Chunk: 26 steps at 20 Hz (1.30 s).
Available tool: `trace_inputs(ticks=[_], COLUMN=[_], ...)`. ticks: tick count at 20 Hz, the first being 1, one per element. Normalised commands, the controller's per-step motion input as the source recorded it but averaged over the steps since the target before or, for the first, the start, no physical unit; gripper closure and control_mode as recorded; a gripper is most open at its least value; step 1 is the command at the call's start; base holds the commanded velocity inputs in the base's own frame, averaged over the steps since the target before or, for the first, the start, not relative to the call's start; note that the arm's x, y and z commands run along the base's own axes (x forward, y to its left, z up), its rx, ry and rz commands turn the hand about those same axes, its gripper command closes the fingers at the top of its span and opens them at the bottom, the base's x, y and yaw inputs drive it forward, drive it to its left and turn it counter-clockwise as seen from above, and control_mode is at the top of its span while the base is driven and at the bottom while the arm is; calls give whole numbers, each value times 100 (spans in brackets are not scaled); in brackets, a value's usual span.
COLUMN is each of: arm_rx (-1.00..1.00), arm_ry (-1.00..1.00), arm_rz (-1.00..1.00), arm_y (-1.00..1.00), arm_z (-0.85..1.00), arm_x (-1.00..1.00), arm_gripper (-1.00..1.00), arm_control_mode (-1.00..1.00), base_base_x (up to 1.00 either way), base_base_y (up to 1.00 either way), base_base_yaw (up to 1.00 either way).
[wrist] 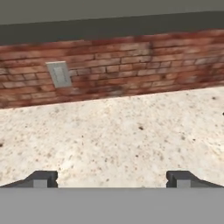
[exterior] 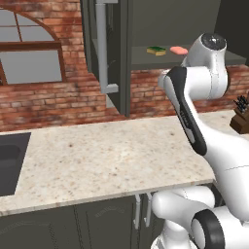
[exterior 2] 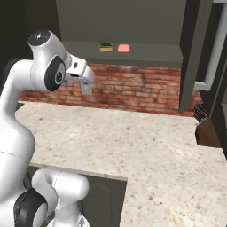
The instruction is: Locate and retrieve the sponge and bar soap from the cabinet. Place them next to the sink.
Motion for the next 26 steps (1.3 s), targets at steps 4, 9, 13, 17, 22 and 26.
trace_inputs(ticks=[4,9,13,17,22,26], arm_rx=[-2,-6,-14,-6,0,0], arm_ry=[-32,-22,-10,-1,1,7], arm_rz=[0,0,4,9,5,2], arm_y=[-14,-9,-1,-5,0,-10], arm_z=[55,57,43,30,0,0], arm_x=[9,13,28,39,57,72], arm_gripper=[-100,-100,-100,-100,-100,-100], arm_control_mode=[-100,-100,-100,-100,-100,-100], base_base_x=[0,0,0,0,0,0], base_base_y=[0,0,0,0,0,0], base_base_yaw=[0,0,0,0,0,0])
